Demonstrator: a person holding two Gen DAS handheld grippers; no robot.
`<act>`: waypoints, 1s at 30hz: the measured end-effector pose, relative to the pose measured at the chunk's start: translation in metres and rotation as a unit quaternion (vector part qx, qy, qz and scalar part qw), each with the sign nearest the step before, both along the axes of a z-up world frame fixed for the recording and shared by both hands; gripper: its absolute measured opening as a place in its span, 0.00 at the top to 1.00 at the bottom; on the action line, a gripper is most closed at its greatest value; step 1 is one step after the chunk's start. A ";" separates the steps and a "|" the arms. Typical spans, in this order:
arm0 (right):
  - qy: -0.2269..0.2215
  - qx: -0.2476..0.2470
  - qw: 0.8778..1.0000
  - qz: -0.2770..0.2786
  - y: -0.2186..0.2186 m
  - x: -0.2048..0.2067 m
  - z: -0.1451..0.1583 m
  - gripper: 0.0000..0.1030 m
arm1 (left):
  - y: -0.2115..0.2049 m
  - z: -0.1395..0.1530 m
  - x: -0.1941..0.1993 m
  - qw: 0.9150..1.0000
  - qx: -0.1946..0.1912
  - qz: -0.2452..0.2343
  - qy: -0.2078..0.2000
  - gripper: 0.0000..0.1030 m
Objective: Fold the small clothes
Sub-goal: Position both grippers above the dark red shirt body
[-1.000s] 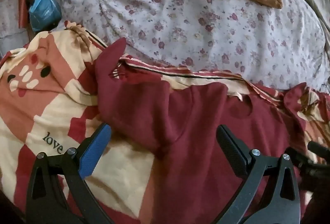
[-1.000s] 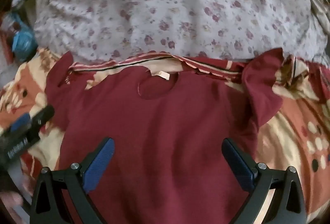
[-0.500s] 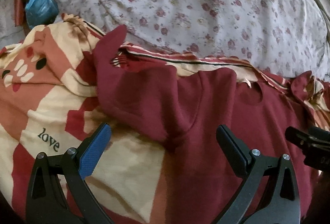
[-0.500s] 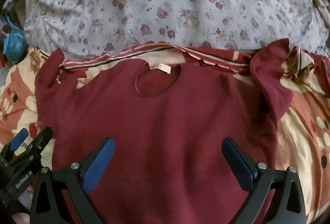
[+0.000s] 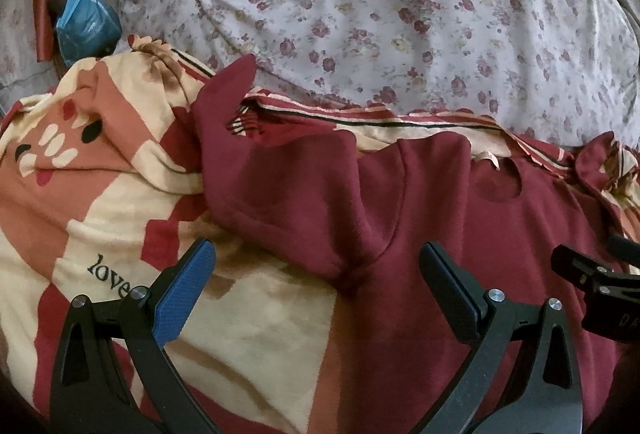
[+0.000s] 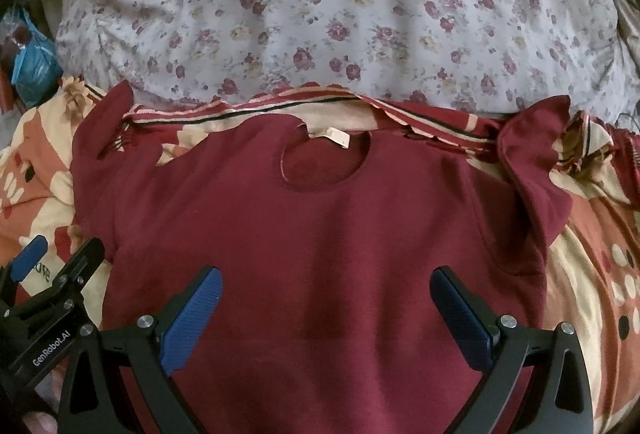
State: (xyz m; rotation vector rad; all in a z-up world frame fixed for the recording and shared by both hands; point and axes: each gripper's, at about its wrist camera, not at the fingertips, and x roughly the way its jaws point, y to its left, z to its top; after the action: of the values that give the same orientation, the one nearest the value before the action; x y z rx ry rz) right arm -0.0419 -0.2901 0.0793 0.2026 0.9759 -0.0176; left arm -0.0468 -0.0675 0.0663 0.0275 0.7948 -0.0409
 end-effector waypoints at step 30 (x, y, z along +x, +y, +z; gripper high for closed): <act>0.025 0.000 0.999 0.024 0.023 0.025 -0.008 0.00 | 0.018 -0.011 0.015 0.999 0.003 0.025 0.026 0.01</act>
State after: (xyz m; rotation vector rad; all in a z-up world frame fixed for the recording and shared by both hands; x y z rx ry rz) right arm -0.0172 -0.2667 0.0711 0.1806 1.0297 0.0209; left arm -0.0314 -0.0499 0.0548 0.0117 0.8464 0.0071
